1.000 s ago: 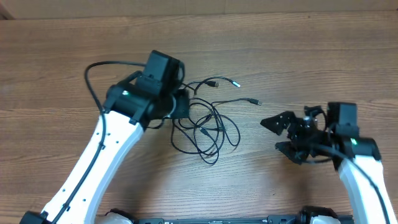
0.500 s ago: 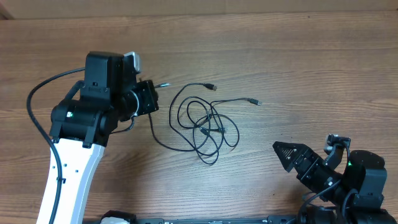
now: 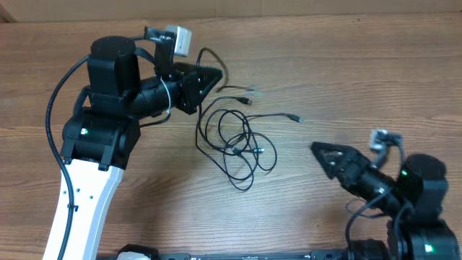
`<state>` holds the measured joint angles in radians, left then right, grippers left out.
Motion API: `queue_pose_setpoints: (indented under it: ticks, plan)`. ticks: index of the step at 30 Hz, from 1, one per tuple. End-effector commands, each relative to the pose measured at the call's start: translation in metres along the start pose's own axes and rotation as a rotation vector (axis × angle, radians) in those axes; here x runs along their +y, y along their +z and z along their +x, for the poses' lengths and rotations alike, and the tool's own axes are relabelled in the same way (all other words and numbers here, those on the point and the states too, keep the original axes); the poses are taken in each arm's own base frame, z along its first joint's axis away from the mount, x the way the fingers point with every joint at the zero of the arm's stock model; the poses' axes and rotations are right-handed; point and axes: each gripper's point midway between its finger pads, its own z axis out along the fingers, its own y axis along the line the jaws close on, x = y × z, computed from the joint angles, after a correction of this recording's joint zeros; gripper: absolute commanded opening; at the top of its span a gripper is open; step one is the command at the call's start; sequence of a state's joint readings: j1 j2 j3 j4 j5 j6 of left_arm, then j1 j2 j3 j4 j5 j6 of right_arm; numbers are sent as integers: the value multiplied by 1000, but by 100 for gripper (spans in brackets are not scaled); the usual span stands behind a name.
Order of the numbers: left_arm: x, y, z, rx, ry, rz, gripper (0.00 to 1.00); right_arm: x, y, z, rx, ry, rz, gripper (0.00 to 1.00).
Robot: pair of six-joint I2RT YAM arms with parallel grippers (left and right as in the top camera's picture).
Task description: Untangle cables
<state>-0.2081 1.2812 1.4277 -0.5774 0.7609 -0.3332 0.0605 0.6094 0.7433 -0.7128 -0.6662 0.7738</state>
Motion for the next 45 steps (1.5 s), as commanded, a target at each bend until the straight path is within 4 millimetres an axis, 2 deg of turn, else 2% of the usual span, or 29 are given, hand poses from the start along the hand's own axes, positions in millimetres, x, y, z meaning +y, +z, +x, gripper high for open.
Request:
queue_pose_setpoints:
  ticks: [1, 5, 10, 12, 15, 16, 20, 21, 22, 24, 25, 26, 30, 32, 38, 42, 44, 45]
  plan:
    - [-17, -1, -1, 11, 30, 82, 4, 3, 25, 16, 103, 80, 18, 90]
    - [-17, -1, 0, 12, 29, 82, 4, -6, 64, 34, 182, 137, 111, 90]
    - [-20, -2, 0, 16, 31, 98, 4, -4, 114, 55, 281, 258, 125, 89]
    - [-21, -2, 0, 14, 33, 101, 4, -7, 139, 63, 309, 317, 135, 85]
    - [-21, -2, 0, 14, 31, 101, 4, -9, 164, 79, 359, 421, 151, 78]
    - [-20, -2, 0, 16, 15, 100, 4, -7, 174, 87, 389, 443, 136, 75]
    - [-22, -3, 2, 26, -3, 113, 4, 10, 199, 98, 426, 403, 34, 65]
    - [-24, -3, 2, 28, -3, 120, 4, 11, 203, 98, 424, 397, 26, 60]
    - [-25, -3, 3, 31, -3, 127, 4, 9, 206, 98, 419, 395, 26, 41]
    - [-24, -3, 4, 37, -9, 124, 4, 5, 209, 97, 405, 376, 36, 15]
    - [-23, -3, 6, 42, -14, 122, 4, 3, 209, 92, 390, 331, 28, 7]
    - [-23, -3, 8, 50, -13, 119, 4, 4, 209, 86, 376, 286, 12, 4]
    - [-17, -4, 25, 105, 22, 102, 4, 11, 197, 44, 273, 151, -58, 4]
    - [-13, -4, 35, 141, 37, 85, 4, 25, 177, 16, 214, 73, -128, 4]
    - [19, -6, 47, 174, -5, -95, 4, 55, 123, -25, 51, -188, -223, 4]
    - [23, -5, 50, 187, -17, -109, 26, 73, 87, -55, -88, -300, -261, 4]
    - [25, -3, 52, 196, -25, -111, 36, 77, 70, -70, -149, -325, -255, 4]
    - [27, -2, 54, 205, -33, -113, 44, 77, 59, -81, -189, -347, -237, 4]
